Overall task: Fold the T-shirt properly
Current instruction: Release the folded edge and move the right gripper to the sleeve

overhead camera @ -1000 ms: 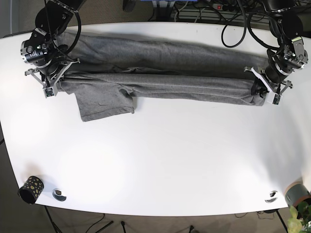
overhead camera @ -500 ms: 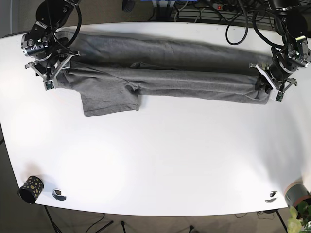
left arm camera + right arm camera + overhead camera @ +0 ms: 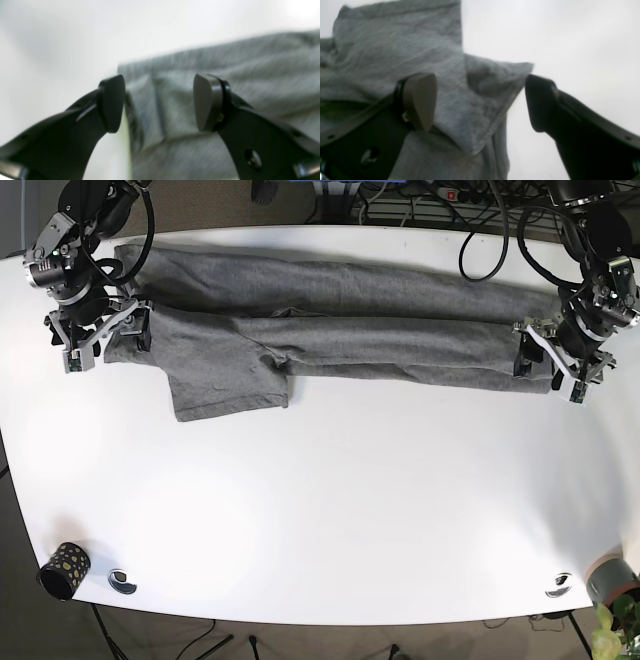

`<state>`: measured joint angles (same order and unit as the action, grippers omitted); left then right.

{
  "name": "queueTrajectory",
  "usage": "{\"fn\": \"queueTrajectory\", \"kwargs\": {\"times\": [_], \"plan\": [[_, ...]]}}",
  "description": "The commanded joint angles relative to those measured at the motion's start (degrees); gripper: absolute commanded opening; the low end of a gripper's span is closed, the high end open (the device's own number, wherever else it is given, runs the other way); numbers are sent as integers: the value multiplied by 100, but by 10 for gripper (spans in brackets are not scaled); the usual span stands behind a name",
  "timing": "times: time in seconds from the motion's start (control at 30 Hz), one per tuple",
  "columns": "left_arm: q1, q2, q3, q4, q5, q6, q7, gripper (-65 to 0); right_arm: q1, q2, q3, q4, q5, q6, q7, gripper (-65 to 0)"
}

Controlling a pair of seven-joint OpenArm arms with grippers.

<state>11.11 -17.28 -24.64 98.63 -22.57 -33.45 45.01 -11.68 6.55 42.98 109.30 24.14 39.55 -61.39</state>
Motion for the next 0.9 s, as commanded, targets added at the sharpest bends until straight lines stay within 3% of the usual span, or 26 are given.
{"fn": "queueTrajectory", "kwargs": {"times": [0.0, 0.17, 0.53, 0.87], "plan": [[-158, 27, 7, 93, -60, 0, -93, -247, 241, 88, -303, -94, 122, 45, 95, -124], [-202, 141, 245, -215, -60, 0, -93, -246, 812, 238, -786, -930, -203, 45, 95, -124], [-184, 132, 227, -839, -60, -17, -93, -247, 2272, 246, -804, -2758, -1144, 45, 139, -122], [-26, 18, 227, -856, -69, -26, -101, -247, 2658, 229, -944, -3655, -1153, 45, 200, -124]]}}
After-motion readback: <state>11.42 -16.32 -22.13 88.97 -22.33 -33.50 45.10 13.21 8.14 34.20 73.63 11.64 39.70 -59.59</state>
